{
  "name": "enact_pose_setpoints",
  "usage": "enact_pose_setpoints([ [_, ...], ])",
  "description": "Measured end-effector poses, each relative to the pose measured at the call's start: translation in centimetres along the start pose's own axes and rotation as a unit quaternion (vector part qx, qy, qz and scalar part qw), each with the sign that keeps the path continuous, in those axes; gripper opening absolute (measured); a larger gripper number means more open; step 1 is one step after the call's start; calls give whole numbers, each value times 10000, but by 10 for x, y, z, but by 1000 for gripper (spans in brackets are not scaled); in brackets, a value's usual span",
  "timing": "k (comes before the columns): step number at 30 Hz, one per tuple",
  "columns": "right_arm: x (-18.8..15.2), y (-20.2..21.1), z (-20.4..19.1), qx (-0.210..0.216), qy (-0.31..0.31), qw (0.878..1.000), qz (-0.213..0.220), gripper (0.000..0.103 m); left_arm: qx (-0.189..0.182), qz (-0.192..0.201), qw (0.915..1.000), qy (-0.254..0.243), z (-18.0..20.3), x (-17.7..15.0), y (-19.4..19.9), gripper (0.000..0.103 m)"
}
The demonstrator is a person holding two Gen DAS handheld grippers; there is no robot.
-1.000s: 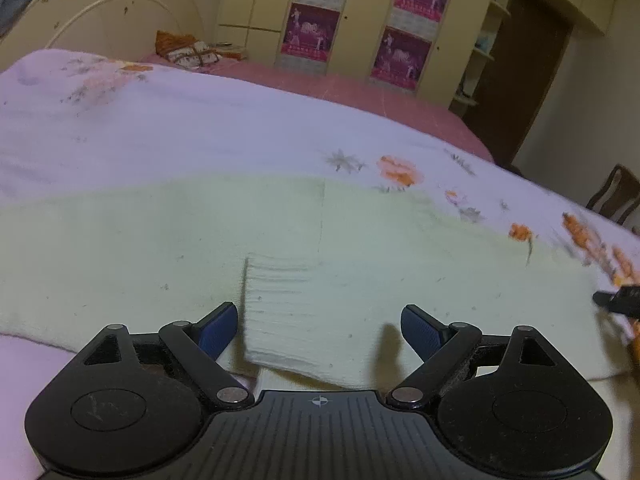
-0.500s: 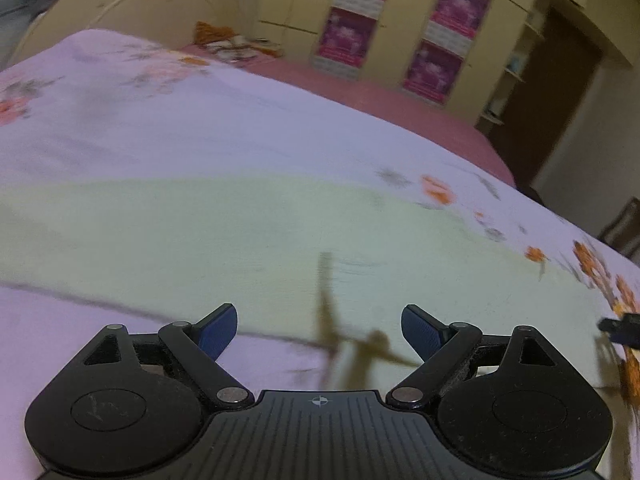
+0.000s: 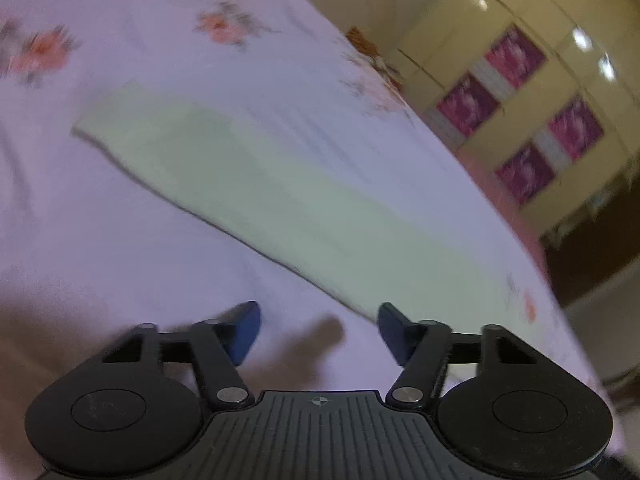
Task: Fold small clothes
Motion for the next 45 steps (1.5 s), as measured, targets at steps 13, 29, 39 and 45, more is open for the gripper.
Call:
enact_pose_setpoints([
  [13,-4,-19,-28,11,40,9998,-192,52,-479,646,9769,1978,-73,50,-58,7],
  [29,-10,-52,-38,-334,454,9978,-344,52,-1620,320,9717,-1689,152,46,-61,4],
  [39,-6,14,58,-452,-808,9957,8,52,-2013,-1702,8817,-3913,314,-133,-120,4],
  [45,-22,28,94,-356,-1320,9906,-75,56,-1982,-1677,8836,-3897,313,-138,-85,78],
])
Point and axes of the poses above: each gripper's, at about its wrist camera, not at the fingertips, and y roughly against the way its jaws point, z to its right, x to its top, the point moved 2 cm from there along -y, roughly the way its jaws point, and after that the axes turned 6 degrees about -x, right-handed, at the moved point
